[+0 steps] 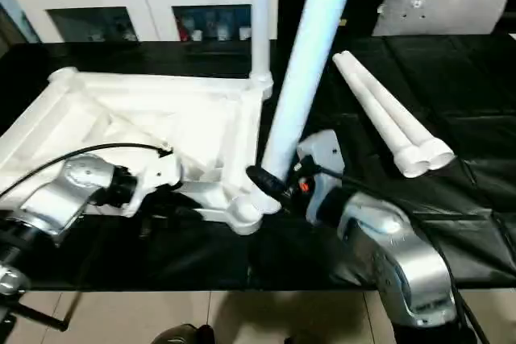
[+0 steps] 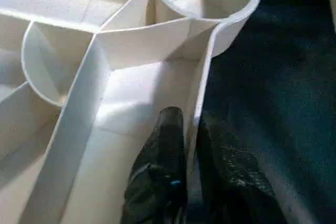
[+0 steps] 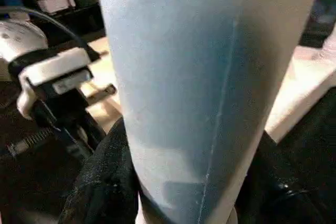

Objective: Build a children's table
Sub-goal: Insert table leg to table base

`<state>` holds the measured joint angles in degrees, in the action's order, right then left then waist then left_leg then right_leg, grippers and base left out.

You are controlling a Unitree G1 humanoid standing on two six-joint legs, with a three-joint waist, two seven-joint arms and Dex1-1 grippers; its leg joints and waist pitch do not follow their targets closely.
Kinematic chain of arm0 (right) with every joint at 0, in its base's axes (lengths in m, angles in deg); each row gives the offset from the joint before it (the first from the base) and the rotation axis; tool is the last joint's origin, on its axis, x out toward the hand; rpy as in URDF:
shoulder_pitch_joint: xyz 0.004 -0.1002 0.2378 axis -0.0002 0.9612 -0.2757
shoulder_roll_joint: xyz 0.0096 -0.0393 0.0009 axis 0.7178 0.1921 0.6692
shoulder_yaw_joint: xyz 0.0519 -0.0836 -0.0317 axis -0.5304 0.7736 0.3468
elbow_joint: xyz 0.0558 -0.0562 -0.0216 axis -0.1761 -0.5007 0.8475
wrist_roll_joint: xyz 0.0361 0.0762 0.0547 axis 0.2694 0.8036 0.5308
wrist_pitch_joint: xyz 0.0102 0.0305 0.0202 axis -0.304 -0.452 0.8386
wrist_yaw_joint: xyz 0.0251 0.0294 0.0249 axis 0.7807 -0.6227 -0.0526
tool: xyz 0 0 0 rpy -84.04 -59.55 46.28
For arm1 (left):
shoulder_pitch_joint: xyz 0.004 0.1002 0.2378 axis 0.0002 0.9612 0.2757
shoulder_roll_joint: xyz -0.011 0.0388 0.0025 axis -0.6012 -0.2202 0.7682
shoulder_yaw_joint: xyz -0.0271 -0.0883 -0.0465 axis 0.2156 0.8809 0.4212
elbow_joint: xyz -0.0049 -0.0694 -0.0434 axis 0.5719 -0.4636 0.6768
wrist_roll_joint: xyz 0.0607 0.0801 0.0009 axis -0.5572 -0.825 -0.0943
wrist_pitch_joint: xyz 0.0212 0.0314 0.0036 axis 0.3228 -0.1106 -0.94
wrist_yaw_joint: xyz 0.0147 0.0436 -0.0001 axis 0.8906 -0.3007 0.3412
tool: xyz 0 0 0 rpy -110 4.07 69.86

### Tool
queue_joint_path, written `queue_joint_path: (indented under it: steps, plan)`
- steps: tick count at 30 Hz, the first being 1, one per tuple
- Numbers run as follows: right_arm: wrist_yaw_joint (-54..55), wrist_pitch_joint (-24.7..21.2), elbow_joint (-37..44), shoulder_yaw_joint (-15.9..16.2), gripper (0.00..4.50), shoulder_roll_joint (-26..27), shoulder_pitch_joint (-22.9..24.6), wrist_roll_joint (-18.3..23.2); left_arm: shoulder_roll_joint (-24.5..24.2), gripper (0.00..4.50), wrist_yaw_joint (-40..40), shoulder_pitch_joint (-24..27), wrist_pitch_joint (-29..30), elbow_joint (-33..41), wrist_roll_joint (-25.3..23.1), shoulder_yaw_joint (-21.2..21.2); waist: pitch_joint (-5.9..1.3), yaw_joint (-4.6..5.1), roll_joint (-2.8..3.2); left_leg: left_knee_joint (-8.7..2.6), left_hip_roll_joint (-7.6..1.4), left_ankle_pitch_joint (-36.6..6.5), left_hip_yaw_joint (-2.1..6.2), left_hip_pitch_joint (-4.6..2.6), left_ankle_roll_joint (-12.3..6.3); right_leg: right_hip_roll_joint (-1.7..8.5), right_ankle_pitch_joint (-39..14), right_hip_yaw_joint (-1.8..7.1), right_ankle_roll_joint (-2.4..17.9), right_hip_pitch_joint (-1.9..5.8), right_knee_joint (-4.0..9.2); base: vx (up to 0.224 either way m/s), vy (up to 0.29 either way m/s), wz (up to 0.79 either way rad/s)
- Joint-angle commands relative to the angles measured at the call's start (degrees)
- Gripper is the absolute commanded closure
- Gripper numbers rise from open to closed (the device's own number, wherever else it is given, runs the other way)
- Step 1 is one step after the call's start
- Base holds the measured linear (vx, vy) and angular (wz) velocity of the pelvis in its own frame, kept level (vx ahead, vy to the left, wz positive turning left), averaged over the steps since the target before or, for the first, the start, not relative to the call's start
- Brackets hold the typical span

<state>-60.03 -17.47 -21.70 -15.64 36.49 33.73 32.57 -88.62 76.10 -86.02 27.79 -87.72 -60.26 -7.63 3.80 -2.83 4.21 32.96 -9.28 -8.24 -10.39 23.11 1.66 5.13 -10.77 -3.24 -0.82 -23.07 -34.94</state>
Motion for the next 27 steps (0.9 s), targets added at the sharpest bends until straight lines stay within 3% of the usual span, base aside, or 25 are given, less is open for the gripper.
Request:
queue_joint_path:
  steps: [1,3,4,6,9,10,11,12,14,16,19,23,27]
  plan:
    - [-1.16,0.63,-1.84,1.53,2.59,0.15,-2.47,-0.23,0.57,4.40,-4.73,1.22,1.76,2.36,0.82,2.99,-3.26,-0.24,-0.79,-4.30,-3.24,-20.96,1.68,-1.52,1.19,3.65,-16.70,2.55,11.60,1.97,4.63,0.000,0.000,0.00]
    - [-1.43,1.45,-3.88,2.54,2.59,0.59,-4.21,-1.14,1.38,4.47,-6.90,2.19,2.10,3.34,-0.37,2.47,-3.23,0.04,-0.71,-4.16,-3.25,-20.01,1.65,-1.47,0.58,3.67,-16.63,2.54,11.84,1.93,4.72,0.000,0.000,0.00]
    - [-1.50,2.12,-5.56,3.12,2.59,1.03,-5.40,-1.85,2.54,4.47,-8.85,2.42,2.40,3.13,-1.06,2.43,-3.33,0.17,-1.05,-4.03,-3.25,-19.08,1.53,-1.41,0.18,3.60,-16.18,2.56,12.04,2.00,4.69,0.000,0.000,0.00]
    - [-1.72,3.25,-7.80,3.64,2.59,1.43,-6.51,-2.85,4.23,4.49,-11.41,1.99,2.35,2.00,-1.71,2.81,-3.30,0.18,-1.06,-3.94,-3.23,-18.40,1.42,-1.42,-0.24,3.52,-16.26,2.56,12.03,1.98,4.76,0.000,0.000,0.00]
    - [-1.95,4.66,-9.59,3.78,2.59,1.53,-6.96,-3.87,4.70,4.49,-11.43,2.01,1.88,2.02,-2.22,2.75,-3.27,0.07,-1.04,-3.93,-3.23,-17.98,1.43,-1.40,-0.49,3.45,-16.15,2.54,11.79,2.05,4.84,0.000,0.000,0.00]
    - [-1.99,5.25,-10.24,3.90,2.59,1.51,-7.04,-4.29,4.61,4.50,-11.13,2.15,1.33,2.13,-2.47,2.48,-3.33,0.21,-1.75,-3.95,-3.21,-17.81,1.31,-1.40,-0.68,3.31,-16.07,2.51,11.67,2.08,4.90,0.000,0.000,0.00]
    - [-2.01,5.64,-10.67,3.98,2.59,1.50,-7.09,-4.57,4.55,4.50,-10.93,2.24,0.97,2.21,-2.64,2.30,-3.33,0.21,-1.75,-3.95,-3.21,-17.81,1.31,-1.40,-0.68,3.31,-16.07,2.51,11.67,2.08,4.90,0.000,0.000,0.00]
    - [-1.80,6.24,-11.66,4.26,2.59,1.38,-7.28,-5.22,4.34,4.50,-10.68,2.49,0.19,2.56,-3.12,1.86,-3.29,0.09,-1.33,-3.94,-3.29,-18.00,1.37,-1.47,-0.67,3.43,-16.56,2.54,11.64,1.93,4.90,0.000,0.000,0.00]
    - [-1.39,9.56,-13.56,4.82,2.59,1.46,-7.58,-6.90,3.69,4.50,-10.36,2.92,-1.55,3.26,-4.07,1.09,-3.20,0.11,-1.53,-4.00,-3.33,-18.29,1.40,-1.43,-0.48,3.45,-17.09,2.57,11.43,1.96,4.94,0.000,0.000,0.00]
    - [-1.41,10.09,-14.79,4.84,2.59,1.40,-8.19,-7.45,3.37,4.50,-10.03,3.04,-1.69,3.54,-4.05,1.07,-3.19,0.25,-1.58,-4.03,-3.30,-18.61,1.37,-1.48,-0.31,3.41,-17.05,2.59,11.41,1.92,4.86,0.000,0.000,0.00]
    - [-2.78,7.55,-16.14,3.76,2.59,1.54,-9.15,-5.43,2.97,4.50,-8.86,3.07,-2.23,3.81,-3.53,1.30,-3.18,0.23,-1.84,-3.95,-3.31,-17.79,1.27,-1.49,-0.92,3.38,-15.75,2.63,12.06,1.99,4.78,0.000,0.000,0.00]
    - [-4.55,6.26,-17.17,3.88,2.59,1.43,-9.16,-4.46,2.65,4.50,-7.71,3.21,-3.53,3.53,-3.34,1.59,-3.21,0.14,-1.70,-3.94,-3.42,-16.99,1.32,-1.45,-1.32,3.33,-13.51,2.57,12.81,2.12,4.48,0.000,0.000,0.00]
    - [-7.82,4.84,-18.01,6.49,2.59,-0.73,-8.51,-5.15,2.61,4.50,-7.28,3.26,-4.03,3.30,-3.12,2.13,-3.11,0.09,-2.07,-3.94,-3.45,-17.13,1.20,-1.57,-1.22,3.32,-12.93,2.59,13.43,2.17,4.40,0.000,0.000,0.00]
